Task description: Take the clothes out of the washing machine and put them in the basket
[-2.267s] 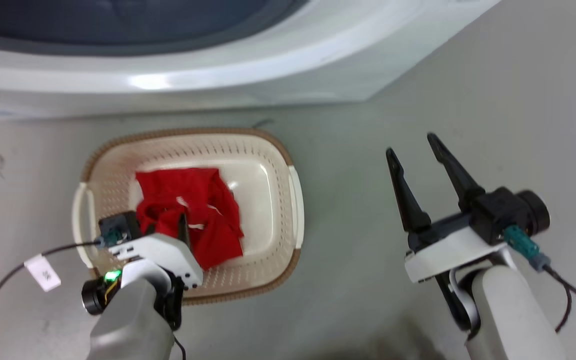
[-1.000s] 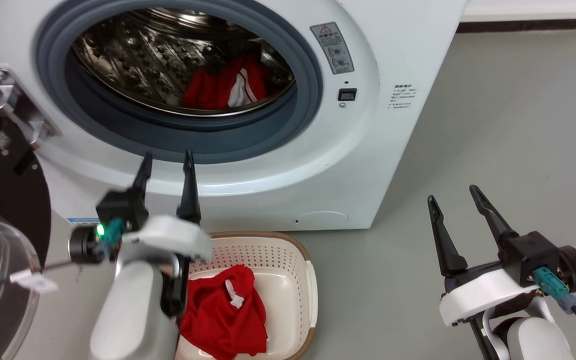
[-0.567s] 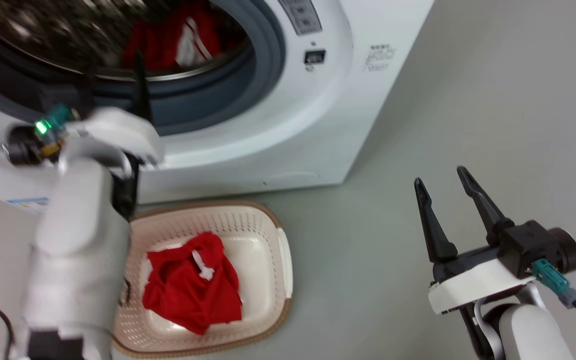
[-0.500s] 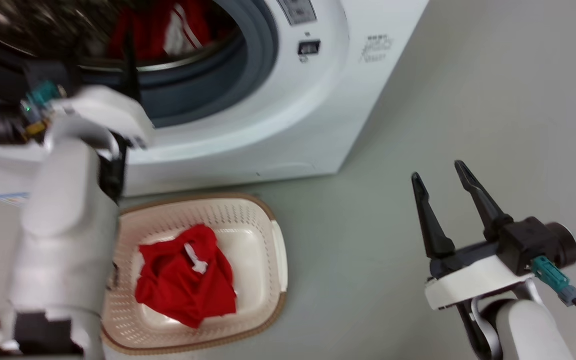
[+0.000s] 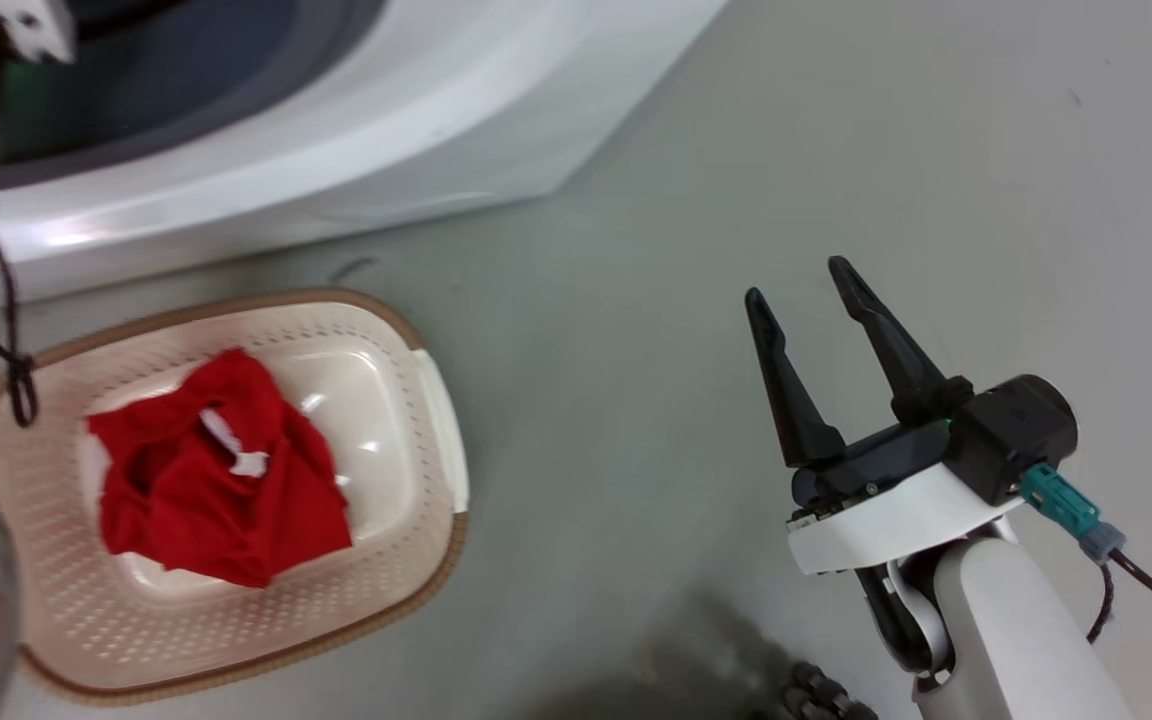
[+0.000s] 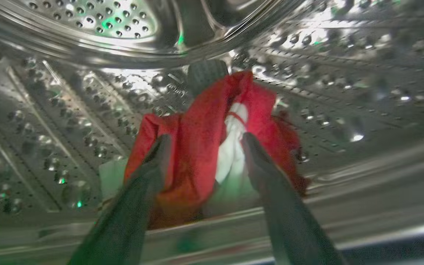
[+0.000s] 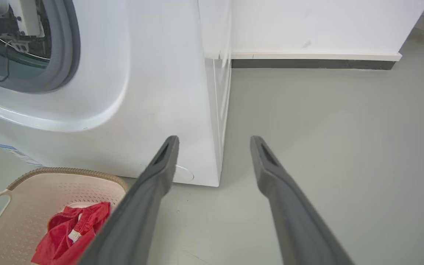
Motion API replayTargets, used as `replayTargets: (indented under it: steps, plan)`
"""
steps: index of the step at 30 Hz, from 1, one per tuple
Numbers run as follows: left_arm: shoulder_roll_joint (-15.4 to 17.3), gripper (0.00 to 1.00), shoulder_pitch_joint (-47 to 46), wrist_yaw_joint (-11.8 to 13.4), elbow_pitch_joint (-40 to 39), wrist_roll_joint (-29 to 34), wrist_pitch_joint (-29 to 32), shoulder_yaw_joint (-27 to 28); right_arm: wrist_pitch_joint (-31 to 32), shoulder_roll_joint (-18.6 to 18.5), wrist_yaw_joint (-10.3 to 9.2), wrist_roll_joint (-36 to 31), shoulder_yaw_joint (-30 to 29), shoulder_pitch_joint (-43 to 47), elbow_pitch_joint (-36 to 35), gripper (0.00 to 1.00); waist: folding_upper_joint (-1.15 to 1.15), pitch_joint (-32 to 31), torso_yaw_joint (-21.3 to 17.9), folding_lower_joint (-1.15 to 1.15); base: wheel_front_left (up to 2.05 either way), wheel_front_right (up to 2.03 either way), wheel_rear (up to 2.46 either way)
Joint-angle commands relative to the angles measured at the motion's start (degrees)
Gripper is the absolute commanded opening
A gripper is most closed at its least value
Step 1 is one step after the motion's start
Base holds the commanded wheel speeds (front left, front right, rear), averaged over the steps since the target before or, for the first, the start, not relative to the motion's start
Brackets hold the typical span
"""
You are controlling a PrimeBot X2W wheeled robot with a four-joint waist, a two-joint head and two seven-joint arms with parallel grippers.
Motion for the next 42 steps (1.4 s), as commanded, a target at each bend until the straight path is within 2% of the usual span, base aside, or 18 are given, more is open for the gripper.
replayTargets:
  steps: [1, 10, 18, 19, 20, 27, 30, 37, 42]
  plan:
    - [0.9, 1.00, -2.0, -0.4, 0.7, 0.2, 1.5, -0.3, -0.4, 0.1, -0.04, 0.6, 0.4, -1.3, 0.3, 1.00, 0.00, 3.9, -3.5, -0.02, 0.00, 0.00, 0.00]
    - [6.3, 1.00, -12.4, -1.1, 5.3, 0.6, 16.3, -1.7, -1.1, 0.1, -0.04, 4.1, 3.7, -3.4, 1.6, 1.00, 0.00, 8.3, -7.8, -0.02, 0.00, 0.00, 0.00]
    - [7.6, 1.00, -13.9, -0.5, 7.7, 0.2, 26.4, -2.3, -1.0, 0.1, -0.04, 5.5, 4.9, -2.8, 0.8, 1.00, 0.00, 9.4, -9.2, -0.02, 0.00, 0.00, 0.00]
    - [7.7, 0.38, -13.9, -0.3, 7.5, 0.2, 26.8, -2.5, -1.0, 0.1, -0.04, 5.6, 5.0, -2.8, 0.8, 1.00, 0.00, 9.3, -9.3, -0.02, 0.00, 0.00, 0.00]
    - [7.8, 0.00, -13.9, -0.2, 7.2, 0.3, 27.1, -2.6, -1.0, 0.1, -0.04, 5.8, 5.1, -2.9, 0.8, 1.00, 0.00, 9.3, -9.3, -0.02, 0.00, 0.00, 0.00]
    - [8.2, 0.00, -13.5, 1.5, 3.6, 0.1, 25.2, -2.9, -1.0, 0.1, -0.04, 6.3, 5.5, -3.1, 1.2, 1.00, 0.00, 8.4, -9.5, -0.02, 0.00, 0.00, 0.00]
    - [8.2, 0.00, -12.4, 2.7, 1.2, 0.1, 22.2, -3.0, -1.0, 0.1, -0.04, 6.3, 5.2, -3.1, 1.6, 1.00, 0.00, 7.3, -9.2, -0.02, 0.00, 0.00, 0.00]
    - [6.7, 0.00, -5.4, 6.2, -4.2, -0.6, 7.3, -2.5, -1.0, 0.1, -0.04, 4.6, 2.8, -2.5, 2.4, 1.00, 0.00, 2.1, -6.8, -0.02, 0.00, 0.00, 0.00]
    - [4.5, 0.00, 1.6, 6.9, -5.0, -2.4, -3.4, -1.8, -1.0, 0.1, -0.04, 2.6, 0.8, -0.8, 3.5, 1.00, 0.00, -4.2, -4.2, -0.02, 0.00, 0.00, 0.00]
